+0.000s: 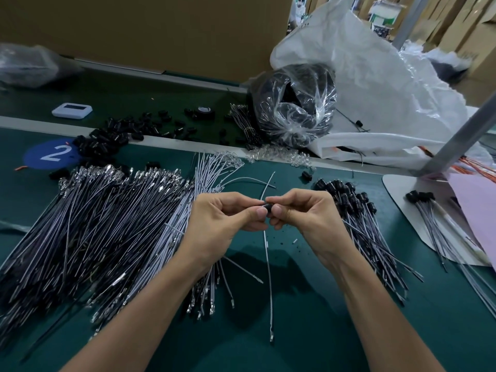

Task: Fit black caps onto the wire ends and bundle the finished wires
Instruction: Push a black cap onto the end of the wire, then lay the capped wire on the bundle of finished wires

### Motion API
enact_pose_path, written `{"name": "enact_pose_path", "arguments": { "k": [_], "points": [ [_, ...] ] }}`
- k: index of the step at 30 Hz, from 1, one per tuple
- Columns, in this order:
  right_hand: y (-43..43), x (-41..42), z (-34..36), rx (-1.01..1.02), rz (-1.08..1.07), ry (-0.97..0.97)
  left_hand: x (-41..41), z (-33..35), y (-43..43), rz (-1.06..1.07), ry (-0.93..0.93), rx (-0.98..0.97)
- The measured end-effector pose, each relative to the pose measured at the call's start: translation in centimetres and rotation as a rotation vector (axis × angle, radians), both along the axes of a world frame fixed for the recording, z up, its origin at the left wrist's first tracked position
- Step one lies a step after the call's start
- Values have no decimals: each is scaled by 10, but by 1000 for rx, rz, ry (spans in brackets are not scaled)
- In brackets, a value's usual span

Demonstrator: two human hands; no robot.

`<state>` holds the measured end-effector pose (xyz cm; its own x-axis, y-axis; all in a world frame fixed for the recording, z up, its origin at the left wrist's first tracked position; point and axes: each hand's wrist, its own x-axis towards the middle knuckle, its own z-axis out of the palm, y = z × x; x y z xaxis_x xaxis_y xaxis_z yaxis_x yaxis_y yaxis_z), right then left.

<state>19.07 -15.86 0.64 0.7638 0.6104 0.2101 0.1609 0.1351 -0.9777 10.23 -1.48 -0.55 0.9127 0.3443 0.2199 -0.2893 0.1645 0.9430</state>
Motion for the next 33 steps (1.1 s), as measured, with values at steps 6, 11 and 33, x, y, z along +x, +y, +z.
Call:
{"name": "enact_pose_path", "arguments": {
  "k": [6, 11, 33],
  "points": [
    [3, -5, 2, 72, -7, -21, 0, 2, -2, 1, -15, -66],
    [5, -7, 6, 184, 33, 9, 1, 10, -1, -82, 1, -81],
    [21, -3, 19, -853, -149, -557, -4, 13, 34, 618, 6, -124]
  ]
}}
